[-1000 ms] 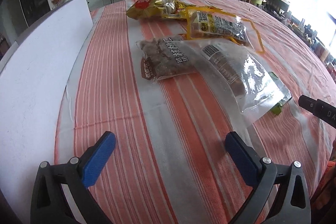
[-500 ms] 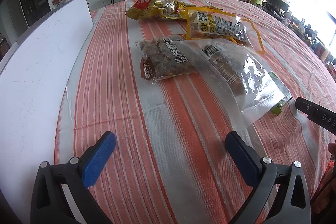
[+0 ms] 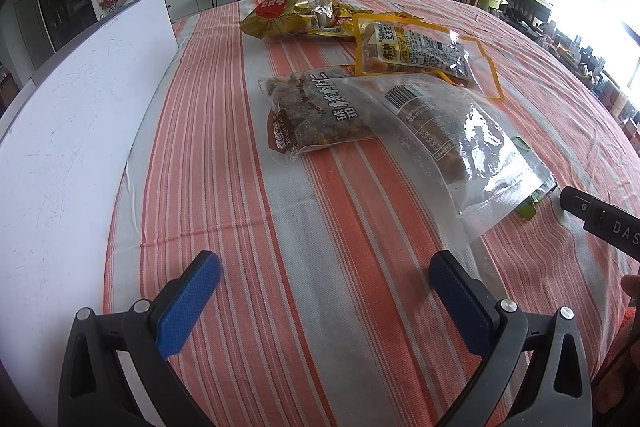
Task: Organize snacks
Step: 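Return both open tools over the remaining snacks, then move the left tool onto the clear bag of brown cakes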
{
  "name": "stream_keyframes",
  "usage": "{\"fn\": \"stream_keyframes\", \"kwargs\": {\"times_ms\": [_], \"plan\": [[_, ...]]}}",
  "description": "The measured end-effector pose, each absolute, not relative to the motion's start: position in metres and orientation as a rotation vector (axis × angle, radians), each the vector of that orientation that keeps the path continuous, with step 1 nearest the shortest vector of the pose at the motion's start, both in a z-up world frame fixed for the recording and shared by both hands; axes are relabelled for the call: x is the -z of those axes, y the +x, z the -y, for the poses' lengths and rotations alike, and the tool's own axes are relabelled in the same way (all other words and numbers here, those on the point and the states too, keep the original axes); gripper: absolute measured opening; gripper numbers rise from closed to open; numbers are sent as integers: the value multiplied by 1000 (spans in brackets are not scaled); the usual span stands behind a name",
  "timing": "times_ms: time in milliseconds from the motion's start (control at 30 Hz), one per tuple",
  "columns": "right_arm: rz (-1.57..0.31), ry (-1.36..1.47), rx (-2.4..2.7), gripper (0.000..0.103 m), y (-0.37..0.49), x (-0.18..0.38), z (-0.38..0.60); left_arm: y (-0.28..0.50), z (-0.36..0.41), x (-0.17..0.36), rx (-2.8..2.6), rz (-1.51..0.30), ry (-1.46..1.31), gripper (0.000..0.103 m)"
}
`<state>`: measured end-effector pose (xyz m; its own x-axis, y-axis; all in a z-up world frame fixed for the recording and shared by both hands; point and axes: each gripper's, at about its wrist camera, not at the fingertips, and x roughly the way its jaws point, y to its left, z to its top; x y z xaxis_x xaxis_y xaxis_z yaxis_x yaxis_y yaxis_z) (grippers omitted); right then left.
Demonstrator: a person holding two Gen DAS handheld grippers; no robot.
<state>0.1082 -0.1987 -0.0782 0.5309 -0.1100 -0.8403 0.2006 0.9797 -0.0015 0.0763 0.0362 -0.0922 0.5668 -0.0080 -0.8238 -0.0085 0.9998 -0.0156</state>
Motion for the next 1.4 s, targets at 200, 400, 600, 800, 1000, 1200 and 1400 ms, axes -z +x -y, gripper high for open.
{"fn": "stream_keyframes", "kwargs": {"times_ms": [200, 400, 600, 800, 1000, 1200, 1400], "plan": [[-994, 98, 185, 92, 108, 78, 199, 76, -36, 92, 0, -968, -18, 103], [-993, 98, 186, 92, 109, 79, 199, 77, -36, 92, 0, -968, -18, 103], [-964, 236, 132, 92, 103, 72, 215, 78, -36, 92, 5, -972, -16, 103], [-881, 514, 32, 91, 93, 69, 254, 78, -56, 71, 22, -1002, -105, 101], [-894, 450, 63, 91, 99, 70, 242, 112, -40, 30, 160, -1059, -72, 102], [-871, 511, 46, 91, 94, 72, 251, 168, 8, 36, 157, -1135, -46, 102], [-863, 532, 33, 91, 92, 72, 254, 214, 48, 60, 14, -1143, 93, 101]]}}
